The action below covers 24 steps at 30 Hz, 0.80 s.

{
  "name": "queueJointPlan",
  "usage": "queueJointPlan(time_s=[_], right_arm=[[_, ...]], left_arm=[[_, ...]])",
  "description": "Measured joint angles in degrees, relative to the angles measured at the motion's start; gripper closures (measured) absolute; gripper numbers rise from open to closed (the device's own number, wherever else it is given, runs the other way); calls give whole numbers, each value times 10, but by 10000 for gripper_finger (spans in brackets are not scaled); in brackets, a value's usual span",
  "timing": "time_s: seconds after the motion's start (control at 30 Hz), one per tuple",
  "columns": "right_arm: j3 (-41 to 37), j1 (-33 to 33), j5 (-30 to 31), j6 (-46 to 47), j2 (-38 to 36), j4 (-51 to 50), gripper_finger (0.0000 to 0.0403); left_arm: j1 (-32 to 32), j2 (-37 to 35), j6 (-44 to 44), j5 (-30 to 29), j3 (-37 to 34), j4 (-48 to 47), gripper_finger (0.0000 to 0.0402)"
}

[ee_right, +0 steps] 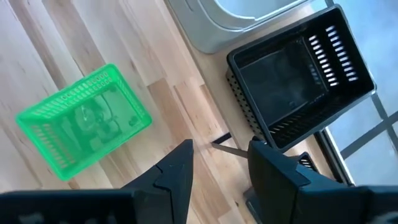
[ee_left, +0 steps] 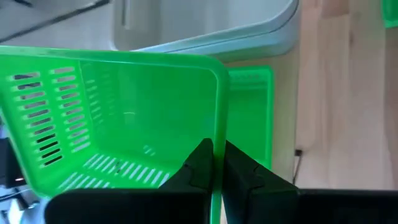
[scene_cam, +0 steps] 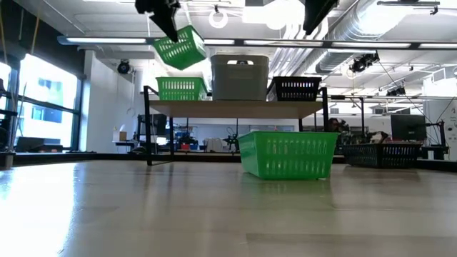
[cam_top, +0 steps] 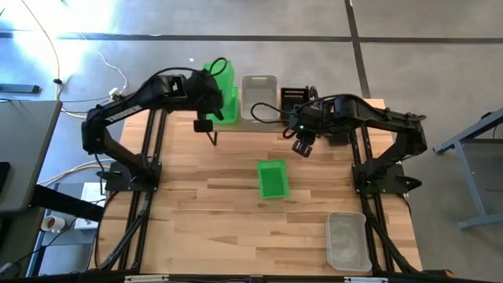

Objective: Stack baskets on shelf by color
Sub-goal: Stack the bottom green bin on the green bin on the shelf

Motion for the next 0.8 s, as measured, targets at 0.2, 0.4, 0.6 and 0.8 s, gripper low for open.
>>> queueJointPlan(time_s=[0.2, 0.4, 0.6, 0.8], right_arm=[[0, 0, 0, 28, 0, 0, 265], [0, 0, 0, 35, 0, 0, 265], [0, 0, 0, 55, 0, 0, 265], [0, 0, 2, 66, 0, 0, 265]], left_arm=[[4, 16, -22, 19, 0, 0, 397], [4, 21, -59, 57, 0, -30, 397], [4, 38, -65, 73, 0, -42, 397], [4, 64, -66, 62, 0, -46, 397]])
